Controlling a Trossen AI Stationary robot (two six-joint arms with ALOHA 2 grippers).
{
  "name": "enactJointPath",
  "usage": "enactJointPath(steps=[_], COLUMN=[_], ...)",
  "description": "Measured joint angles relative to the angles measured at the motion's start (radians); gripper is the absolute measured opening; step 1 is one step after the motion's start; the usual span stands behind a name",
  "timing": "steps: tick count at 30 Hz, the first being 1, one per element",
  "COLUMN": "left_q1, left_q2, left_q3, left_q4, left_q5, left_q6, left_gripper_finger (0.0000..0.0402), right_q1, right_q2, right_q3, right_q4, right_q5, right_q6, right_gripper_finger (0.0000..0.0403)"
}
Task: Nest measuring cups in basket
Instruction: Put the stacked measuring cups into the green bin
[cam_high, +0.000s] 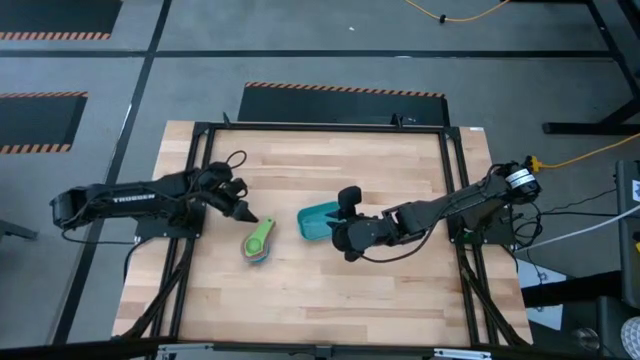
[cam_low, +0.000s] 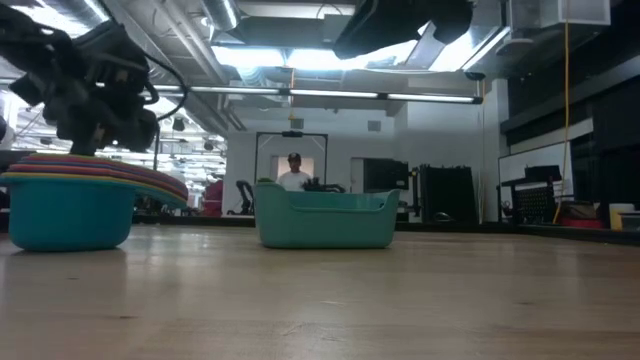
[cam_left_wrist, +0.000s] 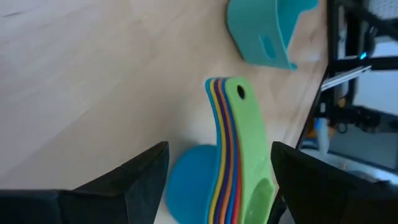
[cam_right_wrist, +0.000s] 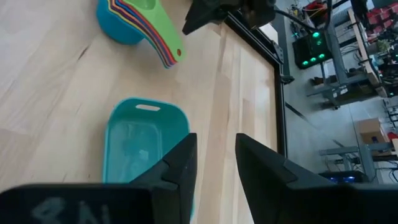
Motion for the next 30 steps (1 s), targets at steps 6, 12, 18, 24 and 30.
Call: enactJointPath(steps=[6, 12, 18, 24, 30], left_q1=[-0.029, -0.075, -0.123, -0.175, -0.2], left_q2=[0.0, 0.0, 0.0, 0.0, 0.0], left_q3=[-0.086, -0.149, -0.17, -0.17, -0.17], left_q4=[0.189, 0.35, 0.41, 0.415, 0.424], left_q5=[0.026, 0.017, -0.013, -0.074, -0.129], left_q6=[-0.117, -0.218, -0.273, -0.297, -0.322], left_gripper_finger=[0.0276, 0.0276, 0.0276, 0.0276, 0.0276], right_q1=[-0.002, -0.002, -0.002, -0.002, -0.002], right_q2=[0.0, 0.0, 0.0, 0.0, 0.0], right_q3=[0.0, 0.0, 0.0, 0.0, 0.0], right_q4=[0.0, 0.0, 0.0, 0.0, 0.001], right_q5=[0.0, 0.0, 0.0, 0.0, -0.004], right_q6=[0.009, 0.013, 0.012, 0.012, 0.011], right_gripper_finger=[0.0115, 0.0115, 0.0115, 0.0115, 0.0115])
